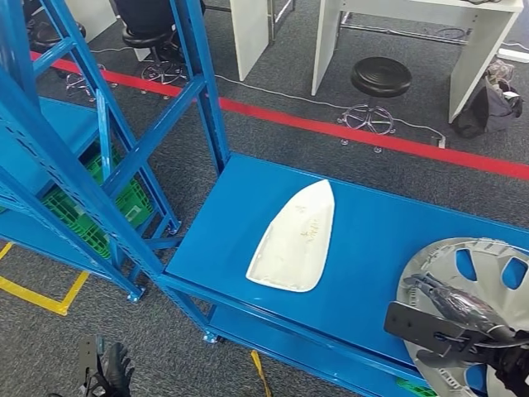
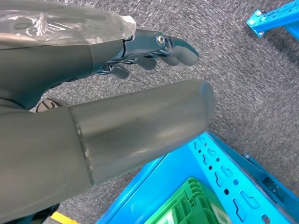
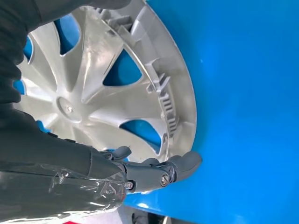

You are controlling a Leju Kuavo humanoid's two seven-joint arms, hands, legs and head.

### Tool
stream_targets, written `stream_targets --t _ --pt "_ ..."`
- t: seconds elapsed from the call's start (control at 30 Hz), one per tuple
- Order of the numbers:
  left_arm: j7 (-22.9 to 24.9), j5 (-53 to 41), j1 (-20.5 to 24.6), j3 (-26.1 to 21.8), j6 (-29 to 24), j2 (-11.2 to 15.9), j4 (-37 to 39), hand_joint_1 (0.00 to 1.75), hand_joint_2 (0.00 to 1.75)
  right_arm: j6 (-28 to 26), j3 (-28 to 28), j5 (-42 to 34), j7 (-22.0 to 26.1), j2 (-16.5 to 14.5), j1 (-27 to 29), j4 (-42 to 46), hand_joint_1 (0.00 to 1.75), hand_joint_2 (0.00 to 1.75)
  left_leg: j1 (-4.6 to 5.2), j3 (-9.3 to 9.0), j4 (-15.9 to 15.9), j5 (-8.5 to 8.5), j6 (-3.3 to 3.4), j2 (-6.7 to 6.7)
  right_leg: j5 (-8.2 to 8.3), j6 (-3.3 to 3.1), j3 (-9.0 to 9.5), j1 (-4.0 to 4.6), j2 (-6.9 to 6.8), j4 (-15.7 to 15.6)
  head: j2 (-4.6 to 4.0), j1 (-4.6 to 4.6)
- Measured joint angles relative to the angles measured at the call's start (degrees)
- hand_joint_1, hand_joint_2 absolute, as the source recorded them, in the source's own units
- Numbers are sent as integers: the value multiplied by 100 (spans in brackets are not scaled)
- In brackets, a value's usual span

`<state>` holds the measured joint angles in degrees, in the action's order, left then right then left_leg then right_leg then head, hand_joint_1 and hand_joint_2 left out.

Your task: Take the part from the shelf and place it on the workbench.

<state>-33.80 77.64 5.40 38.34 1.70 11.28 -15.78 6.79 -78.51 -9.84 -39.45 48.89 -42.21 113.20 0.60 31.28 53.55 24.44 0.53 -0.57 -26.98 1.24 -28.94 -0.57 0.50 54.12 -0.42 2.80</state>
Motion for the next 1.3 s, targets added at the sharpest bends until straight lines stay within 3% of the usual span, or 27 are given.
stream_targets --t 0.57,0.9,1.13,1.3 --pt "13 -54 18 0 44 -7 0 0 0 153 -470 144 0 -44 -189 -41 0 175 0 1 0 0 0 -2 0 0 1 1 -2 0 0 0" --pt "11 -61 37 0 54 -17 1 0 0 143 -358 592 -5 -48 21 -73 0 175 0 0 0 0 0 -3 -1 0 -2 0 -3 -2 0 1" --pt "1 -87 22 0 102 -13 2 0 0 624 294 1696 -9 276 631 -198 0 175 0 1 0 1 0 -8 -1 1 4 0 -9 -6 0 1" --pt "-3 -98 11 1 111 -15 4 0 0 1866 1719 3414 -13 302 1529 -223 0 175 2 4 -1 0 1 -47 -4 4 14 0 -41 -8 0 2"
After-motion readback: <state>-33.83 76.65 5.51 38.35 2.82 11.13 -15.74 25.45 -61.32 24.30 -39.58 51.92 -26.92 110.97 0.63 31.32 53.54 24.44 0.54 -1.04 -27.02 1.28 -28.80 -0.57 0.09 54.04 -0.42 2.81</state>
